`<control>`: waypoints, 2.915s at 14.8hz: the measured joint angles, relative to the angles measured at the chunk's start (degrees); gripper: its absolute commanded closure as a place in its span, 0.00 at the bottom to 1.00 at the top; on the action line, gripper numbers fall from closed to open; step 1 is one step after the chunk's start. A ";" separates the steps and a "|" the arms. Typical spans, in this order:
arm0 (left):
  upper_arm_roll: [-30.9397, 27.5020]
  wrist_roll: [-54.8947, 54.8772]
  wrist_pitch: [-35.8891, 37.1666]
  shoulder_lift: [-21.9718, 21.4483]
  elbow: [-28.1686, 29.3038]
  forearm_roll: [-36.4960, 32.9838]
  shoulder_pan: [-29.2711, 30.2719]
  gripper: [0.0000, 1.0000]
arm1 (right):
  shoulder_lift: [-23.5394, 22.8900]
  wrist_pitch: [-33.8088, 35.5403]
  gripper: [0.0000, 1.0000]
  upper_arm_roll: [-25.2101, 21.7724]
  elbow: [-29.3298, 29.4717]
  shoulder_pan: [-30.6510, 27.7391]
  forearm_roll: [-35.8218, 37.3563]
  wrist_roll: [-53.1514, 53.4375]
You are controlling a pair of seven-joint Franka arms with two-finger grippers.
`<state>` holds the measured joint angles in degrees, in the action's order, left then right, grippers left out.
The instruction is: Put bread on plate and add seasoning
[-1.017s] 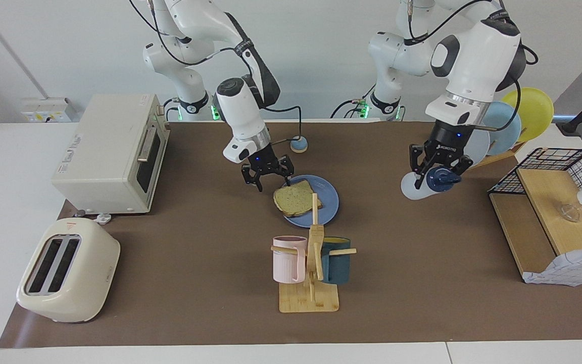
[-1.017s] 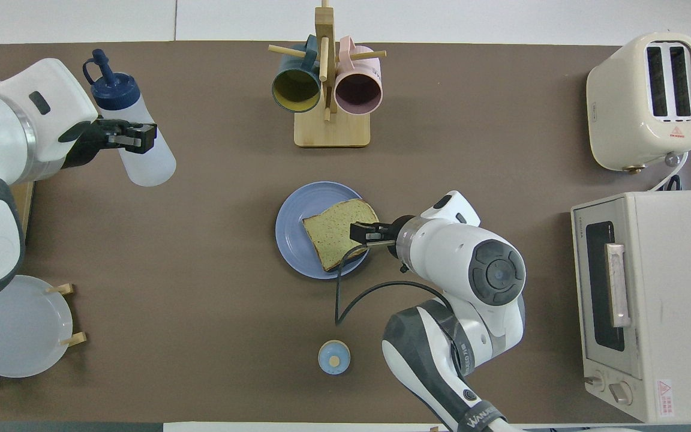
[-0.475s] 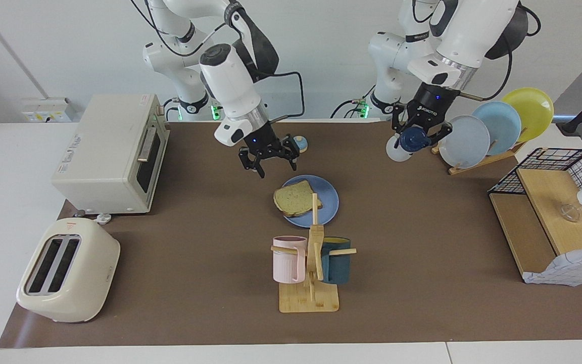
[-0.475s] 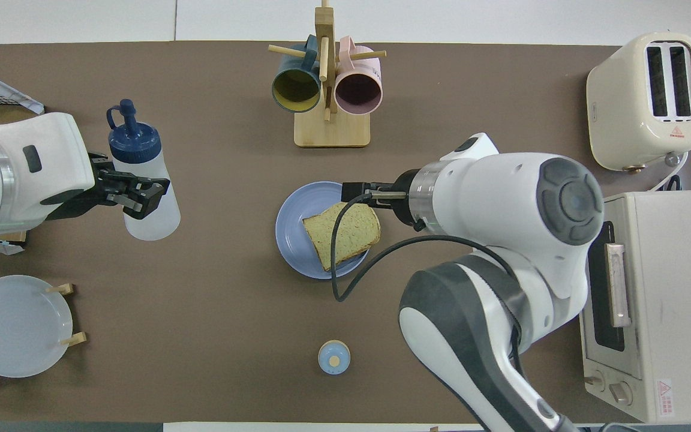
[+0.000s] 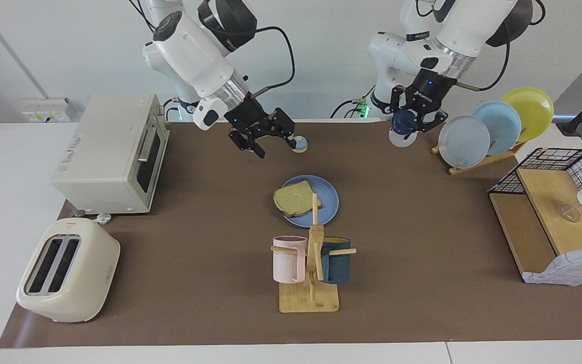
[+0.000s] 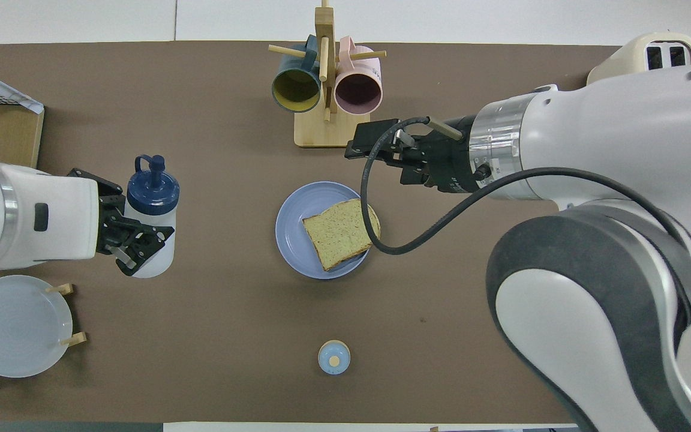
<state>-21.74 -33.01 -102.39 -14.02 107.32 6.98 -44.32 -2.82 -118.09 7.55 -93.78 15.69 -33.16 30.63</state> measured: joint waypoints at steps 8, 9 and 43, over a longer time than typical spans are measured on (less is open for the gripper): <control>5.17 -6.18 5.30 -0.57 0.00 2.68 -2.73 1.00 | -0.06 3.06 0.40 3.05 8.33 6.34 2.50 9.57; 5.15 -7.52 5.70 -0.67 0.00 3.48 -2.73 1.00 | -0.08 3.09 0.40 3.13 8.33 8.05 4.28 10.53; 4.60 -17.78 8.70 -1.32 0.00 7.41 -2.58 1.00 | 1.86 5.54 0.67 3.13 8.07 12.87 11.01 14.77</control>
<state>-17.14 -50.79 -93.69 -15.34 107.32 14.39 -46.91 -0.96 -112.54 10.68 -85.71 28.56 -22.15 45.39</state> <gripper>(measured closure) 0.634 0.661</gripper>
